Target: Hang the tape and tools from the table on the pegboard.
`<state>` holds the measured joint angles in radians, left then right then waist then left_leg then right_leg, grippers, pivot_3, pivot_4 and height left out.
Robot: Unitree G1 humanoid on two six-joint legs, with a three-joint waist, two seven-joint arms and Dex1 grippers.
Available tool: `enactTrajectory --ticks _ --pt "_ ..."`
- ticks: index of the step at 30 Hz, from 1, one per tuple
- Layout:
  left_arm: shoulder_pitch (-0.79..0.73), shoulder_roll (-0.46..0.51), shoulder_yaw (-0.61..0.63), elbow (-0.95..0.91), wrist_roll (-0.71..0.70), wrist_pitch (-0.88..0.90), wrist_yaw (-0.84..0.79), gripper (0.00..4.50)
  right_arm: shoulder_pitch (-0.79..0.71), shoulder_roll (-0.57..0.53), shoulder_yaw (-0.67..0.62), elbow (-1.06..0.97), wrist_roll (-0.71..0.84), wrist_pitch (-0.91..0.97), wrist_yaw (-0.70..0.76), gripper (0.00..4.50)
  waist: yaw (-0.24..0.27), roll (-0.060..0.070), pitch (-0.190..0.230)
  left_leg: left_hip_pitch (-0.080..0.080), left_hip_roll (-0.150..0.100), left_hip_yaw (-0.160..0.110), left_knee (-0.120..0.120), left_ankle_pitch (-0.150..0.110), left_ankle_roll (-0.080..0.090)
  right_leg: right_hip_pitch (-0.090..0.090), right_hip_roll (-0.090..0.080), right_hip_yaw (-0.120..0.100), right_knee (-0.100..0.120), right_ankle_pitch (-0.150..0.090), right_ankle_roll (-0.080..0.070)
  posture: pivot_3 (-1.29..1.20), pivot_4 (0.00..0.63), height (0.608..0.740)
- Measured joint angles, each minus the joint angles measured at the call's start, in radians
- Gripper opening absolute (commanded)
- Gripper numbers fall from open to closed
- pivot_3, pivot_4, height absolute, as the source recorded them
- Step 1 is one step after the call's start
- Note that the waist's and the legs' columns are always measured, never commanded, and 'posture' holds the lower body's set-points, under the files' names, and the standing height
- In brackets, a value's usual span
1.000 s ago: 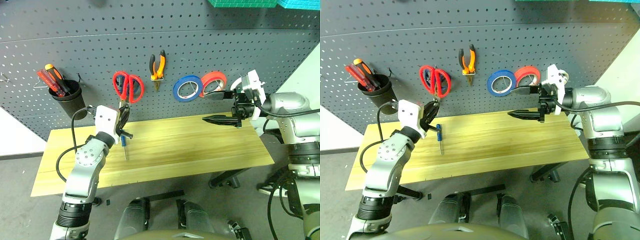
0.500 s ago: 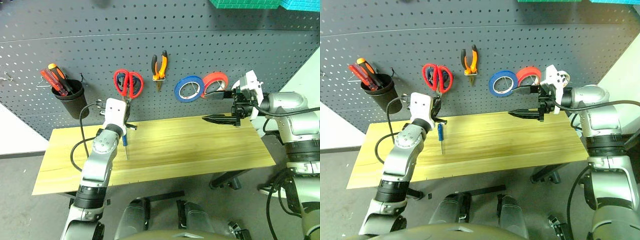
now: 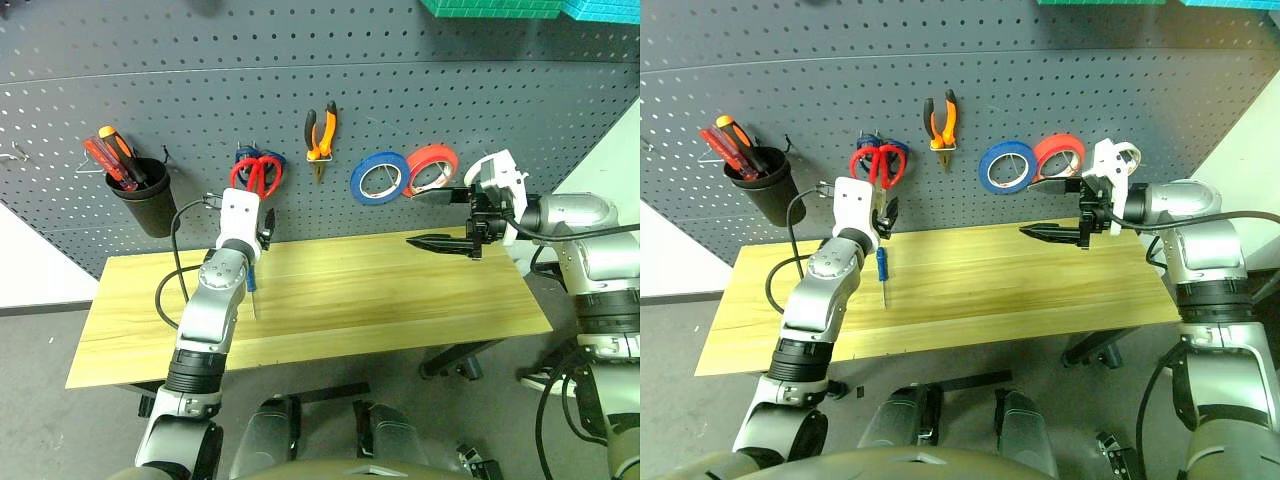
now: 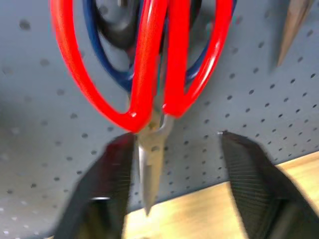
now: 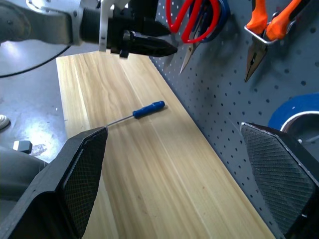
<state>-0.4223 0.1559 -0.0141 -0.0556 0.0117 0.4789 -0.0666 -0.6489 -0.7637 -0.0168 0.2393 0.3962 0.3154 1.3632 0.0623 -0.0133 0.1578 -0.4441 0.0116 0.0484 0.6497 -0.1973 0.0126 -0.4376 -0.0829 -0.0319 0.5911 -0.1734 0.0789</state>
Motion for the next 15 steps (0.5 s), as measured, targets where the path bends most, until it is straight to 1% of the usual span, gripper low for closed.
enactTrajectory --ticks 1,2,9,12,15 --pt "0.006 0.003 0.0 -0.015 -0.001 -0.005 -0.009 4.32 0.003 -0.001 0.0 -0.002 0.001 0.0 0.0 4.5 0.0 0.0 0.0 0.0 0.0 0.0 0.0 0.0 0.0 0.0 0.0 0.0 0.0 0.0 0.0 0.05 0.084 0.74" --pt "0.018 0.005 0.0 -0.036 -0.005 -0.012 -0.021 4.45 0.006 -0.002 0.0 -0.003 0.001 0.0 0.0 4.5 0.0 0.0 0.0 0.0 0.0 0.0 0.0 0.0 0.0 0.0 0.0 0.0 0.0 0.0 0.0 0.05 0.084 0.74" --pt "0.121 0.072 0.002 -0.156 -0.03 -0.138 -0.11 4.45 0.033 -0.013 -0.002 -0.022 0.004 0.003 0.007 4.5 0.002 0.0 0.0 0.0 0.001 0.0 0.0 0.0 0.0 0.0 0.0 0.0 0.0 0.0 0.0 0.09 0.086 0.74" --pt "0.181 0.089 0.037 -0.209 -0.044 -0.176 -0.121 4.45 0.036 -0.015 -0.001 -0.037 0.014 0.021 0.02 4.5 0.001 0.0 0.0 0.001 0.002 0.0 0.0 0.0 0.0 0.0 0.0 0.001 0.0 0.0 0.0 0.11 0.089 0.74" --pt "0.281 0.145 0.072 -0.247 -0.043 -0.224 -0.144 4.45 0.037 -0.016 0.003 -0.07 0.024 0.064 0.03 4.5 0.001 0.0 0.0 0.001 0.003 0.001 -0.001 0.0 0.0 -0.001 0.0 0.001 0.0 0.0 -0.001 0.13 0.092 0.74"
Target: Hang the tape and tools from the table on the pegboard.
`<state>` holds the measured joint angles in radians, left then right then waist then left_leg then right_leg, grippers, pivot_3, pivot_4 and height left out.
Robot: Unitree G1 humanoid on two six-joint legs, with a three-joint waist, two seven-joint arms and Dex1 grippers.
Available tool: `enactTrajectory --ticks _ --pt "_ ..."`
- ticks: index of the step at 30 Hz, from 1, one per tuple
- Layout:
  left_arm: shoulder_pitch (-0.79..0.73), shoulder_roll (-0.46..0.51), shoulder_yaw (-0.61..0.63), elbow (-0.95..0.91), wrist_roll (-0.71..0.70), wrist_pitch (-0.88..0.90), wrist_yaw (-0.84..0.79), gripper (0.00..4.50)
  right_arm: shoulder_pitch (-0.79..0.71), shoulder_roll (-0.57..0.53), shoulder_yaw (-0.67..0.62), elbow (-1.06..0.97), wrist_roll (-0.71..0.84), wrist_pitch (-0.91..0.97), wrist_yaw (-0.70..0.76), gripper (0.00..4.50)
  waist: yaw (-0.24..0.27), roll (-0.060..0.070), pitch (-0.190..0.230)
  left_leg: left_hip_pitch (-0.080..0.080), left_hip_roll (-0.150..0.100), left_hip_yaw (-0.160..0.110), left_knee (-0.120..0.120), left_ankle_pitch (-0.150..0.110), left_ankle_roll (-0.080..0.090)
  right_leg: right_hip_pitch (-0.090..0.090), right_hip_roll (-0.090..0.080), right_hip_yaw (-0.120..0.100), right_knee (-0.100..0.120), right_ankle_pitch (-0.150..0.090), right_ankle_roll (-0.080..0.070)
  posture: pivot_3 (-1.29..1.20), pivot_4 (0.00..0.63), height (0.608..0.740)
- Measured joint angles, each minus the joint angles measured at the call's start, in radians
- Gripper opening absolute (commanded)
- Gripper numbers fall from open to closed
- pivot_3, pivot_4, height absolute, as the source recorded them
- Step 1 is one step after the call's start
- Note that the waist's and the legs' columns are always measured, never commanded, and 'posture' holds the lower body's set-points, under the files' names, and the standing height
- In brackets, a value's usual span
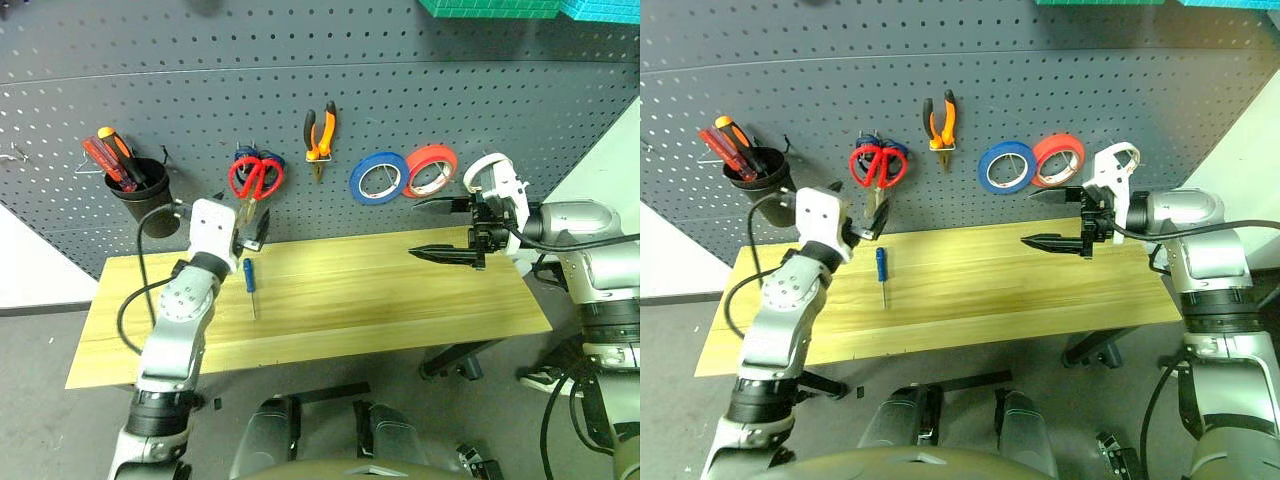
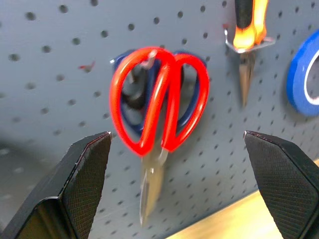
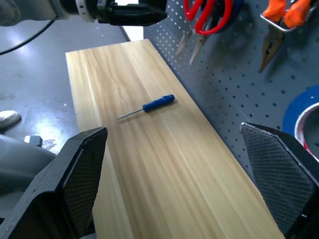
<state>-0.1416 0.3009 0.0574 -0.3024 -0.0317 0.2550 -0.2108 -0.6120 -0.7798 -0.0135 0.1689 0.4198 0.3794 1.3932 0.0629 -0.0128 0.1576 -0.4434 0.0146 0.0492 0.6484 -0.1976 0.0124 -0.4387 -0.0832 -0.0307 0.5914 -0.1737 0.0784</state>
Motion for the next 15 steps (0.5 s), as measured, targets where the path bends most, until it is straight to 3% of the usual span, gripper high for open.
enactTrajectory --ticks 5,9,15 --pt "0.128 0.092 0.044 -0.033 0.074 -0.02 0.013 4.45 0.004 0.005 0.019 -0.065 0.027 0.053 0.015 4.5 0.008 0.0 0.0 0.0 0.0 0.0 0.0 -0.002 -0.003 0.0 -0.001 0.0 0.0 0.0 0.0 0.18 0.098 0.74" --pt "0.153 0.068 0.079 -0.083 0.072 0.074 0.035 4.45 0.003 0.012 0.039 -0.077 0.035 0.065 0.024 4.5 0.027 0.0 0.0 -0.001 0.001 0.0 0.0 -0.002 -0.003 -0.001 -0.002 0.0 -0.001 0.0 0.0 0.21 0.121 0.74" --pt "0.171 -0.035 0.074 -0.088 0.049 0.38 0.088 4.45 -0.048 0.017 0.097 0.003 -0.006 0.066 0.038 4.5 0.039 0.0 0.001 -0.001 0.001 0.0 0.0 -0.002 -0.002 -0.002 -0.002 -0.001 0.0 0.0 0.0 0.22 0.167 0.74"
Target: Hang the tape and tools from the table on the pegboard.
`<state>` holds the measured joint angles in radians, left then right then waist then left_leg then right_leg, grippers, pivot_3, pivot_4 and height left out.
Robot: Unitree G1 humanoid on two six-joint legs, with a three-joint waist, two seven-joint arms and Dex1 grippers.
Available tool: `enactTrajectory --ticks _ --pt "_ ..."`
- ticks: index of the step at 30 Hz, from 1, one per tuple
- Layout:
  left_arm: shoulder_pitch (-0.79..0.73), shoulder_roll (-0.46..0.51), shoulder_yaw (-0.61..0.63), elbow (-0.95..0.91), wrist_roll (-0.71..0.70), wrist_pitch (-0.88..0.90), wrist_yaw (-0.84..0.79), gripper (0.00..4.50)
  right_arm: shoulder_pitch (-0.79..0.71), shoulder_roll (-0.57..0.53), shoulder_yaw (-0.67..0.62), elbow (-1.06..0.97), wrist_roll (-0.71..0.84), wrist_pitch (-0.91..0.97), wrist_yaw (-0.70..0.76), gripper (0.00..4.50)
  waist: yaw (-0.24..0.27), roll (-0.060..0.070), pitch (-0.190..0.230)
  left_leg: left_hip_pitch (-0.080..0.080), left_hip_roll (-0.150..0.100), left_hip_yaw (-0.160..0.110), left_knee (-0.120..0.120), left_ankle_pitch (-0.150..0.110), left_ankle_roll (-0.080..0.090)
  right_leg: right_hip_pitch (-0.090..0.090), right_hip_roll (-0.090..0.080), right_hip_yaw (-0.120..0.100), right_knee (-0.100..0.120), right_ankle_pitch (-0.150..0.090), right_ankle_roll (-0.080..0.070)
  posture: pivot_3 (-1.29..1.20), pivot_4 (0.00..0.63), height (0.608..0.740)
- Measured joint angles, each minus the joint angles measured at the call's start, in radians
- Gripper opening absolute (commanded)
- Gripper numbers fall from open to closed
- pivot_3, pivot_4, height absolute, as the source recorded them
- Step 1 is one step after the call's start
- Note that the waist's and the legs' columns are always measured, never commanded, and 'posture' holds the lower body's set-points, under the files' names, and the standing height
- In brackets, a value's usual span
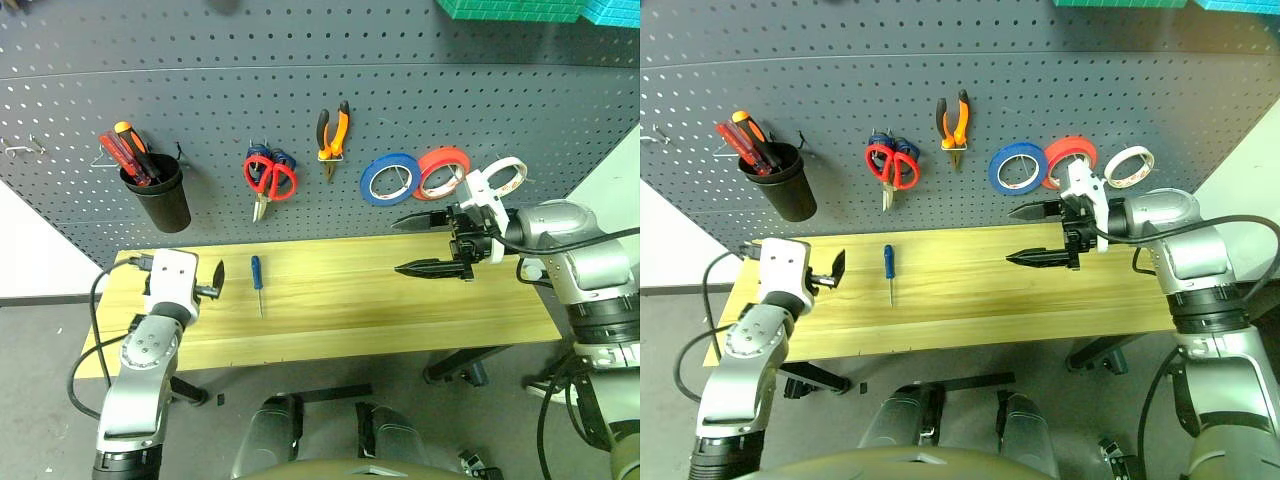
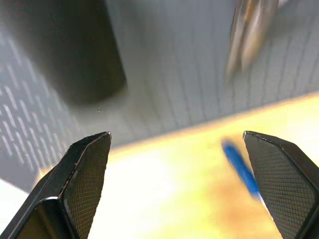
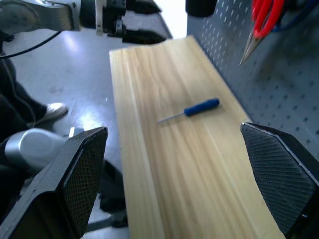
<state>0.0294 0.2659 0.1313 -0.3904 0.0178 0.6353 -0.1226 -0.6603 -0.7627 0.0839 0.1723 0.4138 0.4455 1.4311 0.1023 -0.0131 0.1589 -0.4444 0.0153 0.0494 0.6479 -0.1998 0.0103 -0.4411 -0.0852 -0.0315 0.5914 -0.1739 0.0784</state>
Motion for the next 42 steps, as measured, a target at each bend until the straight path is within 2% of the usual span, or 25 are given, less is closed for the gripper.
enactTrajectory --ticks 4,11,14,20,30,35,37,42 --pt "-0.091 -0.011 -0.028 0.12 0.039 0.164 0.046 4.45 -0.026 0.037 0.024 0.039 -0.021 -0.033 0.008 4.5 0.001 -0.002 0.003 0.0 0.001 -0.001 0.0 0.0 0.0 -0.001 0.001 0.0 0.001 -0.002 0.003 0.21 0.201 0.74" --pt "-0.302 -0.025 -0.097 0.283 0.04 0.205 0.035 4.45 -0.051 0.101 0.075 0.155 -0.093 -0.135 0.017 4.5 0.005 -0.003 0.037 0.0 0.001 -0.002 0.0 0.0 0.0 -0.003 -0.001 0.0 0.003 -0.001 0.001 0.18 0.265 0.74" --pt "-0.368 -0.062 -0.129 0.345 0.04 0.227 0.04 4.45 -0.06 0.118 0.091 0.199 -0.121 -0.17 0.015 4.5 0.004 -0.002 0.056 -0.001 0.0 -0.001 0.0 0.0 0.001 -0.003 -0.002 0.0 0.003 0.0 0.0 0.17 0.283 0.74" --pt "-0.459 -0.118 -0.123 0.474 0.042 0.302 0.106 4.45 -0.069 0.127 0.097 0.238 -0.157 -0.203 0.006 4.5 -0.013 -0.005 0.093 -0.002 0.0 -0.002 0.0 0.002 0.003 -0.004 -0.003 0.0 0.003 0.0 -0.001 0.14 0.319 0.74" --pt "-0.603 -0.16 -0.043 0.715 0.035 0.283 0.217 4.45 -0.081 0.125 0.096 0.251 -0.166 -0.206 0.016 4.5 -0.014 -0.009 0.13 -0.008 0.0 -0.003 0.0 0.002 0.003 -0.009 -0.007 0.0 0.003 0.0 0.0 0.14 0.349 0.74" --pt "-0.689 -0.157 0.008 0.84 0.018 0.224 0.246 4.45 -0.134 0.171 0.096 0.343 -0.173 -0.252 0.02 4.5 -0.013 -0.009 0.141 -0.011 0.0 -0.003 0.0 0.002 0.003 -0.013 -0.008 0.0 0.004 0.0 0.0 0.16 0.354 0.74" --pt "-0.712 -0.155 0.014 0.872 0.014 0.203 0.254 4.45 -0.152 0.188 0.096 0.392 -0.18 -0.291 0.019 4.5 -0.012 -0.01 0.142 -0.016 0.0 -0.003 0.0 0.002 0.003 -0.019 -0.008 0.0 0.005 0.001 0.001 0.16 0.356 0.74" --pt "-0.747 -0.15 0.037 0.923 0.002 0.177 0.264 4.45 -0.198 0.244 0.096 0.509 -0.199 -0.385 0.014 4.5 -0.01 -0.009 0.147 -0.017 -0.001 -0.002 0.0 0.002 0.003 -0.019 -0.009 -0.001 0.005 0.002 0.003 0.17 0.355 0.74"
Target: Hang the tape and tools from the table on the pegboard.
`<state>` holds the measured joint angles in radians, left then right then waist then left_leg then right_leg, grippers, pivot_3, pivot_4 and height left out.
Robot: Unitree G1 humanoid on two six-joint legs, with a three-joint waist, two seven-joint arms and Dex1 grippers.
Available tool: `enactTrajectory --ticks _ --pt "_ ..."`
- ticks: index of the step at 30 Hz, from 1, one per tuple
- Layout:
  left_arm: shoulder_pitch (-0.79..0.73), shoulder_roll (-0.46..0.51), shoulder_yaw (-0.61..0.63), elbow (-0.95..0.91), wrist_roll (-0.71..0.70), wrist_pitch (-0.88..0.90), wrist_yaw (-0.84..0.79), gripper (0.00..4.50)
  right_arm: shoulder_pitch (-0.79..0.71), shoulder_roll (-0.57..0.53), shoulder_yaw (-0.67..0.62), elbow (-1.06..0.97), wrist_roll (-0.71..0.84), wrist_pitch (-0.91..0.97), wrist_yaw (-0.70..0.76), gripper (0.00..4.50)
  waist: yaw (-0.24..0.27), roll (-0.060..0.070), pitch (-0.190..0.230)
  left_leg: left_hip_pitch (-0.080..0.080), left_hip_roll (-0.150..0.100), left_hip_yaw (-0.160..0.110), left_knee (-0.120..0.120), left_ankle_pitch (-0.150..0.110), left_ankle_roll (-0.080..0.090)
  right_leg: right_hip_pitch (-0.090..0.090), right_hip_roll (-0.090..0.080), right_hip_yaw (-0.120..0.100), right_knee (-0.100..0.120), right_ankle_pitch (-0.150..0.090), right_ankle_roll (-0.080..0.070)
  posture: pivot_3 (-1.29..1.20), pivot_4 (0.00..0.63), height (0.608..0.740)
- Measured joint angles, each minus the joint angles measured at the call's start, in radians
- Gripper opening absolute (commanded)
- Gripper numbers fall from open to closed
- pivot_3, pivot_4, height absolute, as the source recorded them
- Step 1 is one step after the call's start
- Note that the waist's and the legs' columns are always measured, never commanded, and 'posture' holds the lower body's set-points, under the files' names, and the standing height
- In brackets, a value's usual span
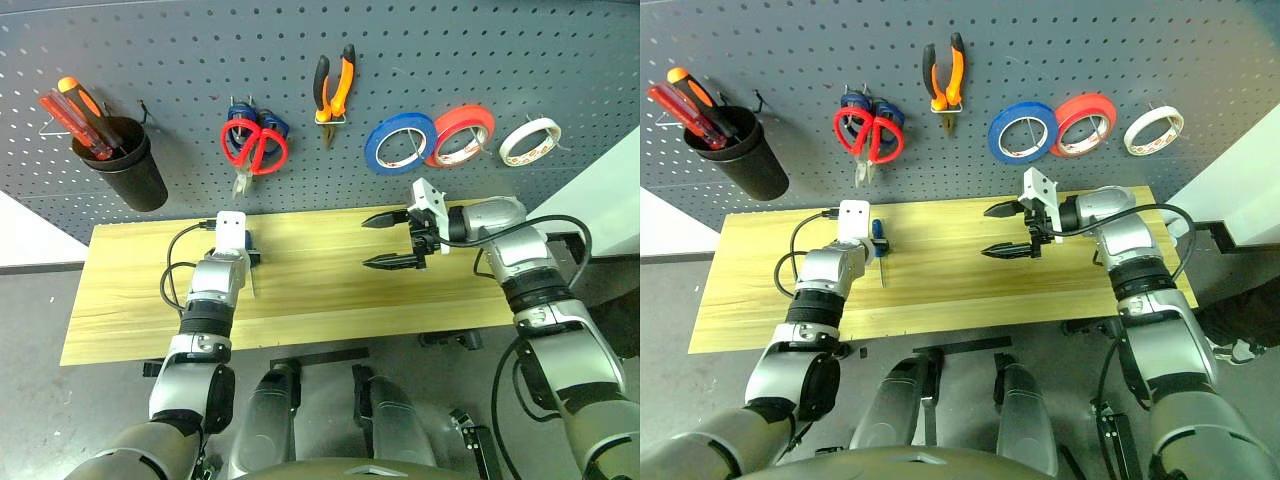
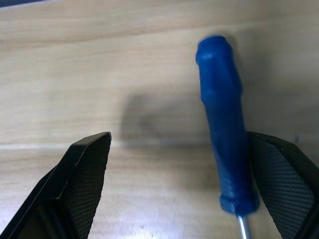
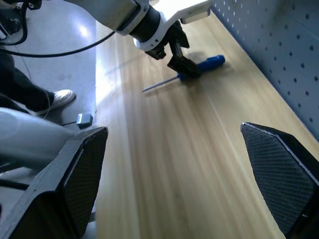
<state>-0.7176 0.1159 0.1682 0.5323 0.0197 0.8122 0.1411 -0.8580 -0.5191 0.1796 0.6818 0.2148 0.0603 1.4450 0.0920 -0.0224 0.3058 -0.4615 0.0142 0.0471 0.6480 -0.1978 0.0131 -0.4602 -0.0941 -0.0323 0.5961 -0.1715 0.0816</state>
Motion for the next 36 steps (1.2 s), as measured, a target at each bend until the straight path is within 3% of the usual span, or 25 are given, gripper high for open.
enactTrajectory --ticks 8,26,29,36 --pt "-0.017 -0.04 0.073 0.001 -0.046 0.034 0.057 4.45 -0.068 0.028 -0.001 0.114 -0.025 -0.084 0.02 4.5 0.0 0.0 0.0 0.0 0.0 0.0 0.0 -0.002 -0.003 0.0 -0.001 0.0 0.0 0.0 0.0 0.17 0.336 0.74" --pt "-0.033 -0.063 0.104 0.009 -0.097 0.056 0.084 4.45 -0.18 0.072 -0.014 0.335 -0.131 -0.199 0.007 4.5 -0.002 0.001 0.0 0.001 -0.001 0.001 -0.001 -0.001 -0.003 0.0 -0.001 -0.001 0.0 0.001 0.002 0.16 0.308 0.74" --pt "-0.031 -0.068 0.106 -0.001 -0.107 0.068 0.081 3.84 -0.188 0.082 -0.01 0.354 -0.155 -0.215 -0.005 4.5 0.0 0.0 0.0 0.0 -0.002 0.001 -0.001 -0.001 -0.003 0.0 -0.001 -0.002 0.0 0.001 0.002 0.16 0.305 0.74" --pt "-0.021 -0.088 0.128 -0.025 -0.123 0.085 0.099 1.51 -0.206 0.086 -0.012 0.386 -0.183 -0.258 -0.013 4.5 -0.003 0.001 0.0 0.001 -0.002 0.001 -0.001 -0.001 -0.004 0.0 0.0 -0.002 0.0 0.002 0.003 0.16 0.294 0.74"
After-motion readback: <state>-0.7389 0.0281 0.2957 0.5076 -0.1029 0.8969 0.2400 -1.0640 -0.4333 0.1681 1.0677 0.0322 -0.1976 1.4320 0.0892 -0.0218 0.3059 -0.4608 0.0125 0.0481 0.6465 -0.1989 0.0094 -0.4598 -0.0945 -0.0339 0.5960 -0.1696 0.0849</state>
